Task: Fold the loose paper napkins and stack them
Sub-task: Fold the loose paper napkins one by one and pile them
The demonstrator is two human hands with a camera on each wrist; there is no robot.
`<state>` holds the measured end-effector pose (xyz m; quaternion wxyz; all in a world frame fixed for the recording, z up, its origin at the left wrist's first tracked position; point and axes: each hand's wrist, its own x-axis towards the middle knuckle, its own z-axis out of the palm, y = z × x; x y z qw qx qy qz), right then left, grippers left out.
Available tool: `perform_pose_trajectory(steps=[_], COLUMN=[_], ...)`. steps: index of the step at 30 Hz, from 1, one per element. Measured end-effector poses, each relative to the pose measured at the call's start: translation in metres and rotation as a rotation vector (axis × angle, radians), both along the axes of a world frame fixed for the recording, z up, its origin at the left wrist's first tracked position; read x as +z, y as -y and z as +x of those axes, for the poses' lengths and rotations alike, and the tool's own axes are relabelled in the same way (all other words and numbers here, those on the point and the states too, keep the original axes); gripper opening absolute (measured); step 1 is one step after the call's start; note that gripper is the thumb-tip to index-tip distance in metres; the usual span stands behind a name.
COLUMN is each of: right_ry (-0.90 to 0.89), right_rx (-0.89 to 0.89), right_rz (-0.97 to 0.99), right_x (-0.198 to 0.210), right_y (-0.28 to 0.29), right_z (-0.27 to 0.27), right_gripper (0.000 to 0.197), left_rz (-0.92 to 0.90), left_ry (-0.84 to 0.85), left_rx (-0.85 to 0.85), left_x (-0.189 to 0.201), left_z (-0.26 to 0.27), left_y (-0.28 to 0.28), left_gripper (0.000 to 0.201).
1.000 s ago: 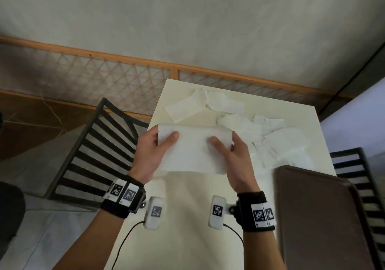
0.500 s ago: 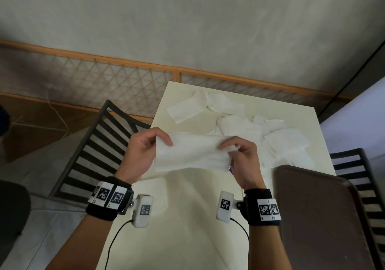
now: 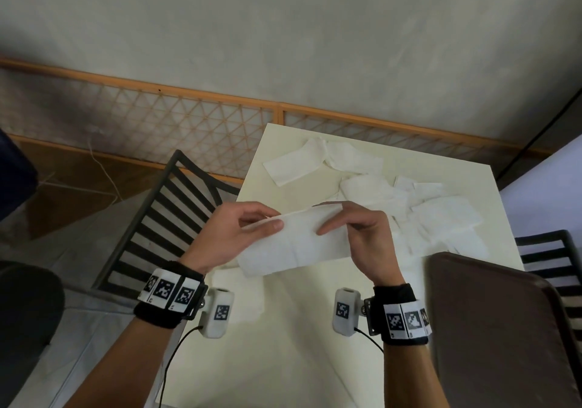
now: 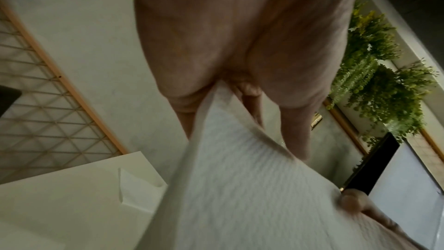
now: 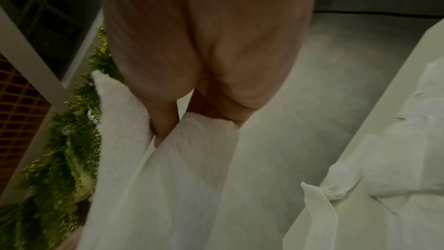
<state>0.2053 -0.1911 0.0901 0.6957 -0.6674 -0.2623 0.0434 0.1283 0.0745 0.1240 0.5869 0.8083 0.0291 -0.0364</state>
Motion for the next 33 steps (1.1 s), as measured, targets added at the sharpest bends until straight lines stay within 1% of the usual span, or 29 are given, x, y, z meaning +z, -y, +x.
perform_pose_trajectory(steps=[3, 5, 6, 7, 8, 9, 10, 11, 12, 14, 15, 16, 19, 21, 24, 27, 33], right_ry=[0.017, -0.021, -0.107, -0.274, -0.492, -0.691, -0.817, -0.862, -0.833, -0.608, -0.511, -0.464, -0.399, -0.341, -0.279, -0.290, -0.333], right_rx=[0.011, -0.091, -0.160, -0.194, -0.186, -0.135, -0.082, -0.047, -0.031, -0.058, -0.093, -0.120, -0.187, -0.196, -0.118, -0.073, -0.050], right_rz=[0.006, 0.037, 0.079, 0.160, 0.278, 0.374, 0.412, 0.385, 0.316, 0.151, 0.120, 0.129, 0.144, 0.104, 0.132, 0.142, 0.172], right_x=[0.010, 0.014, 0.011, 0.008, 0.003, -0.004, -0.012, -0.018, -0.022, -0.023, -0.023, -0.023, -0.016, -0.016, -0.015, -0.014, -0.014], right_y=[0.002, 0.001, -0.002, -0.005, -0.010, -0.014, -0.019, -0.025, -0.033, -0.043, -0.044, -0.043, -0.035, -0.029, -0.020, -0.016, -0.020], right_z=[-0.001, -0.003, -0.003, -0.005, -0.009, -0.014, -0.019, -0.027, -0.034, -0.043, -0.043, -0.040, -0.029, -0.022, -0.015, -0.011, -0.016], right_gripper=[0.046, 0.030, 0.020, 0.021, 0.039, 0.061, 0.080, 0.086, 0.077, 0.037, 0.027, 0.023, 0.016, 0.015, 0.017, 0.042, 0.050], left_rz=[0.013, -0.025, -0.050, -0.081, -0.112, -0.141, -0.163, -0.180, -0.188, -0.199, -0.200, -0.198, -0.212, -0.234, -0.228, -0.245, -0.294], left_ry=[0.009, 0.024, 0.035, 0.041, 0.040, 0.040, 0.039, 0.042, 0.042, 0.027, 0.023, 0.026, 0.052, 0.073, 0.111, 0.132, 0.108], left_rx=[-0.048, -0.033, -0.006, 0.037, 0.095, 0.154, 0.203, 0.239, 0.261, 0.279, 0.285, 0.291, 0.275, 0.243, 0.220, 0.201, 0.210], left_x=[-0.001, 0.001, 0.001, 0.001, 0.000, -0.002, -0.003, -0.005, -0.007, -0.010, -0.012, -0.012, -0.011, -0.010, -0.011, -0.009, -0.008], left_z=[0.002, 0.001, 0.001, 0.000, 0.000, 0.000, 0.000, 0.000, -0.001, -0.001, -0.001, -0.002, -0.004, -0.006, -0.007, -0.007, -0.010], left_y=[0.005, 0.010, 0.013, 0.015, 0.017, 0.020, 0.022, 0.026, 0.028, 0.032, 0.032, 0.032, 0.027, 0.024, 0.021, 0.023, 0.025], left_gripper=[0.021, 0.018, 0.018, 0.018, 0.018, 0.017, 0.015, 0.012, 0.011, 0.011, 0.012, 0.013, 0.012, 0.012, 0.016, 0.018, 0.020])
